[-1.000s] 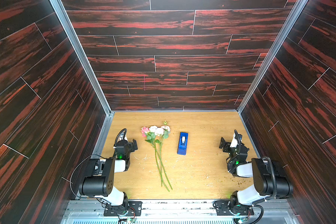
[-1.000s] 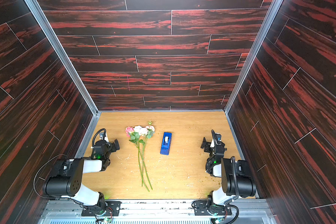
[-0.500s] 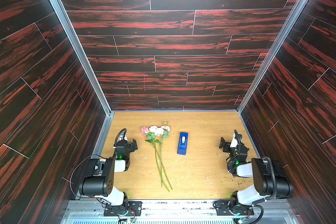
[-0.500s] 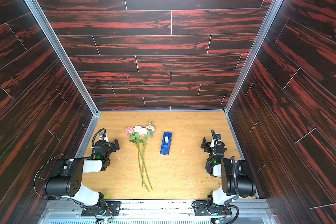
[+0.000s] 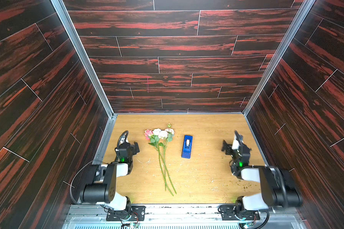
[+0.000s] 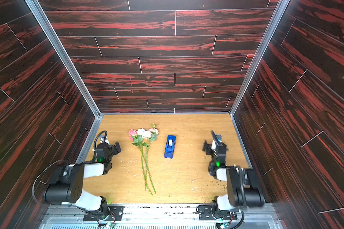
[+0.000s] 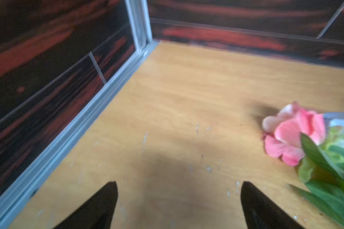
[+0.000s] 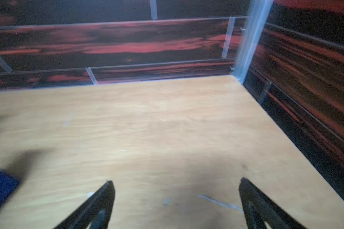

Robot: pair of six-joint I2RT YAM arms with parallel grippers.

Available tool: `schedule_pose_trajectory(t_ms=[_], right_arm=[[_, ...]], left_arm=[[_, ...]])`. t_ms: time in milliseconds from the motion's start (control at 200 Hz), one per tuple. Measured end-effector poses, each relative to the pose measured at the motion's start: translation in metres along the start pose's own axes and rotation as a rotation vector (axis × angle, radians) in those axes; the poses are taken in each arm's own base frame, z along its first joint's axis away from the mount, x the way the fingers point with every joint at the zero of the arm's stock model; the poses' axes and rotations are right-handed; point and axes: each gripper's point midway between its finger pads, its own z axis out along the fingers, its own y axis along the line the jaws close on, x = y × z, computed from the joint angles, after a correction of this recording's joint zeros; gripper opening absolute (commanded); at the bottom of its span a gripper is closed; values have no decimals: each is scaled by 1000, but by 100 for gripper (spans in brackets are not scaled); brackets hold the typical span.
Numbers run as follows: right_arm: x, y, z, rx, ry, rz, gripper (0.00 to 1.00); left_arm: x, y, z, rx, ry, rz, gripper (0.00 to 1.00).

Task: Wrap bouquets with tape
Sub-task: Adjust the flowers at the center of the board.

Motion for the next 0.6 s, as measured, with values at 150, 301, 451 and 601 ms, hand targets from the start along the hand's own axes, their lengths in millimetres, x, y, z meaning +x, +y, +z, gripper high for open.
schedule_pose_trajectory(t_ms=[150,301,451,601], right_arm=[[-94,80,2,-167,-3,-9,98],[-120,192,-24,-393,83,-24,98],[-45,292,-49,-559,325,-116,97],[50,349,-74,-620,562,-262,93]], left_arm=[[-72,-8,-26,38,-58,-61,100],[-90,-8,-66,91,-80,-146,100],[-68,-9,-84,127,-8,-201,100],[-40,-9,-93,137,62,-251,100]])
